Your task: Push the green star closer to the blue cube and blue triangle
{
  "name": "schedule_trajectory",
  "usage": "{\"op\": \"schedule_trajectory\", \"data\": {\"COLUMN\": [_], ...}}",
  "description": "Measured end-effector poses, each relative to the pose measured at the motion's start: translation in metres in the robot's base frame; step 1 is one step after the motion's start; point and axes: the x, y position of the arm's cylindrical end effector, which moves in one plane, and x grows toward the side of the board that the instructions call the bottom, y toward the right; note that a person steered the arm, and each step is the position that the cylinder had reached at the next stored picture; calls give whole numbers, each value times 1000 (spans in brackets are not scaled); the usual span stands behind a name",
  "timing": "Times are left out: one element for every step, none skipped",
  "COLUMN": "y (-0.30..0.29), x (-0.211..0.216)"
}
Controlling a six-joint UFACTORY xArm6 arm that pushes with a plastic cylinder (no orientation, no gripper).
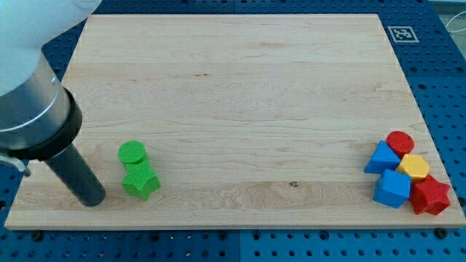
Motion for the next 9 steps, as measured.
{"op": "schedule_trajectory", "data": {"y": [10,16,39,67,97,126,155,185,214], "x": [-15,-15,-14,-13,-13,-13,-13,-12,-12]}}
